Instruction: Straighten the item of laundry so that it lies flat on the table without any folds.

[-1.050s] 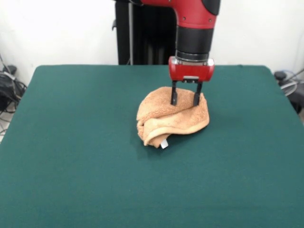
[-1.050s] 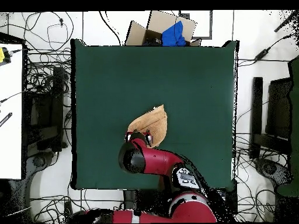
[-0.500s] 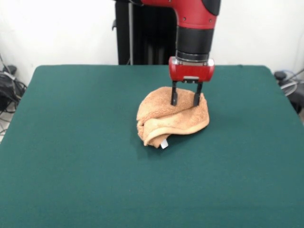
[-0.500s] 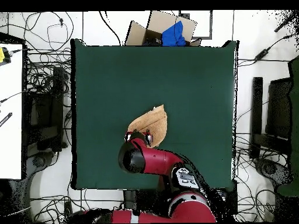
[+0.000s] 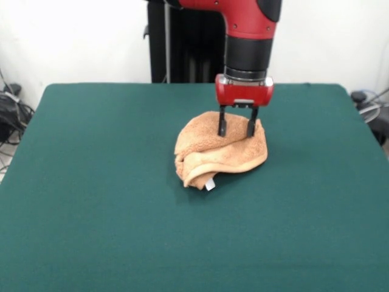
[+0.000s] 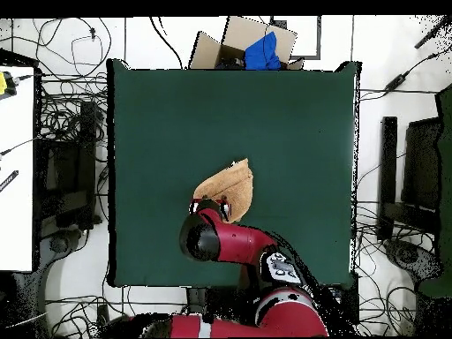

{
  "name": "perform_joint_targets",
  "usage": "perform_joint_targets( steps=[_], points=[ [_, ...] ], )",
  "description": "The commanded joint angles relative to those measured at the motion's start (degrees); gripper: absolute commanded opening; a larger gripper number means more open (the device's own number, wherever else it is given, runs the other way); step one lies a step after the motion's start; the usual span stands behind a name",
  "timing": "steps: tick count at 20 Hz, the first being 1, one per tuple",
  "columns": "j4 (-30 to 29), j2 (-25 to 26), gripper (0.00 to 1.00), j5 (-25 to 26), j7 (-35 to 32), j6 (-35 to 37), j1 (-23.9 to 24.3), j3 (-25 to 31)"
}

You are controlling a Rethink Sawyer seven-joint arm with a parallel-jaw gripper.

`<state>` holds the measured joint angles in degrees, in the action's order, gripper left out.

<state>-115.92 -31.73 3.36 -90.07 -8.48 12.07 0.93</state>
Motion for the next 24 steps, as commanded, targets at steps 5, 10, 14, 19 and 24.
perform_joint_targets(
  steps=[5,10,14,19,24],
  points=[
    [2.5,1.9,1.00,1.6,-8.1,1.1,0.4,2.2],
    [2.4,1.8,1.00,1.4,-8.2,1.3,0.4,2.1],
    [2.7,1.8,1.00,1.1,-7.8,2.4,0.2,1.7],
    [2.2,1.6,0.00,0.5,-8.7,1.8,-0.2,1.4],
    [2.5,1.3,0.00,1.3,-8.0,2.3,0.5,2.7]
  ],
)
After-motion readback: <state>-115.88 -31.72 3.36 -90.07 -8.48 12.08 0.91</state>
